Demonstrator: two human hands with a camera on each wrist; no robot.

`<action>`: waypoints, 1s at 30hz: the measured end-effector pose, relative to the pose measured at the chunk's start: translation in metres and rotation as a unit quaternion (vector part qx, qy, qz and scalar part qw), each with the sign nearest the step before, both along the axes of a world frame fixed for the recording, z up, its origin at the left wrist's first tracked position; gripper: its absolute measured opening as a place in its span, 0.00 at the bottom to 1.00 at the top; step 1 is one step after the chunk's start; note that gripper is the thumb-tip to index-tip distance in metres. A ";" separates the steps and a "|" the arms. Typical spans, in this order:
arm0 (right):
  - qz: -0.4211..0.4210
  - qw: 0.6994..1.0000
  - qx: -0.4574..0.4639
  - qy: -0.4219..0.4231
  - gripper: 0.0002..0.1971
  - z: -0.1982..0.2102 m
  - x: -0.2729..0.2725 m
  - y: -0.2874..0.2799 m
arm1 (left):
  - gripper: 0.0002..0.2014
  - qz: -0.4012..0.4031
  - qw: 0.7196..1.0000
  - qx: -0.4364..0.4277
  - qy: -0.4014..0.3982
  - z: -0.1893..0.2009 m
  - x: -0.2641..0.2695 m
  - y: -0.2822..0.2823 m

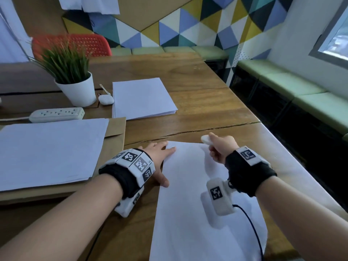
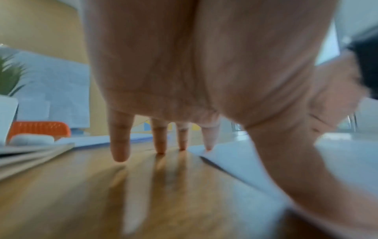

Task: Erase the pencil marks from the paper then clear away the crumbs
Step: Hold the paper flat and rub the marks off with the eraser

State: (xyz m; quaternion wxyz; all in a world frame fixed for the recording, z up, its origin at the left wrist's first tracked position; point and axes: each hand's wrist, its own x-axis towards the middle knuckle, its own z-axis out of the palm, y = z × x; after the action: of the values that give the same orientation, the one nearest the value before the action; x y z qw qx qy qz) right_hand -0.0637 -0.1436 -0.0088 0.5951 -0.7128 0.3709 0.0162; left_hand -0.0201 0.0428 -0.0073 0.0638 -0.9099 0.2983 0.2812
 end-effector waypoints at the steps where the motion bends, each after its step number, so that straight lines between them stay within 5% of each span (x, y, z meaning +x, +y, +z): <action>1: -0.021 0.998 0.060 -0.011 0.14 0.000 -0.010 -0.005 | 0.54 0.022 1.000 -0.019 0.001 0.000 -0.004 -0.001; 5: -0.084 0.971 0.218 -0.059 0.16 -0.011 -0.038 -0.022 | 0.39 0.193 0.976 -0.100 0.008 0.002 -0.023 -0.016; 11: -0.086 0.967 0.220 -0.094 0.17 -0.023 -0.041 -0.023 | 0.20 0.294 0.946 -0.136 0.033 0.015 -0.027 -0.041; 18: -0.068 0.958 0.255 -0.115 0.18 -0.027 -0.045 -0.030 | 0.18 0.395 0.886 -0.227 0.088 0.022 -0.033 -0.049; 22: -0.057 0.952 0.275 -0.122 0.18 -0.028 -0.046 -0.032 | 0.09 0.419 0.871 -0.235 0.104 0.030 -0.037 -0.055; 27: -0.056 0.943 0.300 -0.131 0.20 -0.030 -0.046 -0.034 | 0.10 0.442 0.849 -0.261 0.126 0.032 -0.033 -0.061; 30: -0.052 0.941 0.307 -0.133 0.21 -0.033 -0.046 -0.036 | 0.14 0.479 0.808 -0.299 0.169 0.029 -0.031 -0.060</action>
State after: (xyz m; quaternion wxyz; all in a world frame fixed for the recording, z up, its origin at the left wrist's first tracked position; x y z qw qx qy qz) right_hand -0.1092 -0.1799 -0.0414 0.8290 -0.4709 0.3018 0.0028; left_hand -0.0514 -0.0171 0.0214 -0.4057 -0.8495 -0.1004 0.3220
